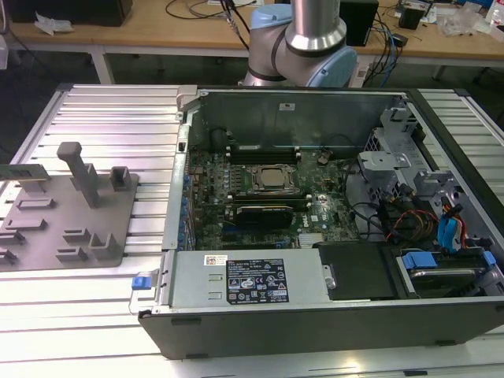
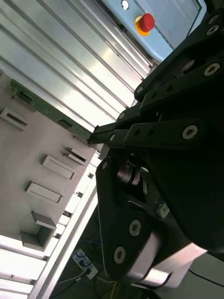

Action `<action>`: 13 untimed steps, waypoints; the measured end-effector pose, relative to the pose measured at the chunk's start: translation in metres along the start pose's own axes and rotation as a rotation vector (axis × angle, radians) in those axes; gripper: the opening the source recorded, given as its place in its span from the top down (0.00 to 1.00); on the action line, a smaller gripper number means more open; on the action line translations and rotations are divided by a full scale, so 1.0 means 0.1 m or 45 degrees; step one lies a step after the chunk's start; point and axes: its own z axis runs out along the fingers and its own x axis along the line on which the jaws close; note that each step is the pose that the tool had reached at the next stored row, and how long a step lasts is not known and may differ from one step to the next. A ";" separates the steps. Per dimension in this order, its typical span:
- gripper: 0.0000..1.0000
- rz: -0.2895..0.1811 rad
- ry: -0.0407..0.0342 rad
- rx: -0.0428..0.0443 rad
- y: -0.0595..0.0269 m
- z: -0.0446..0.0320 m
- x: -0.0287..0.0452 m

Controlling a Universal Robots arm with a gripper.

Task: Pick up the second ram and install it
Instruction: 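Pick up the second ram and move it above second insertion slot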

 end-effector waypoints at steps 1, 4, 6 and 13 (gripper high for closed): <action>0.91 0.000 -0.0009 0.000 0.001 -0.026 -0.001; 0.91 0.000 -0.0030 0.000 0.003 -0.122 -0.002; 0.91 0.000 -0.0037 0.001 0.005 -0.217 -0.004; 0.91 0.000 -0.0060 0.001 0.011 -0.463 -0.009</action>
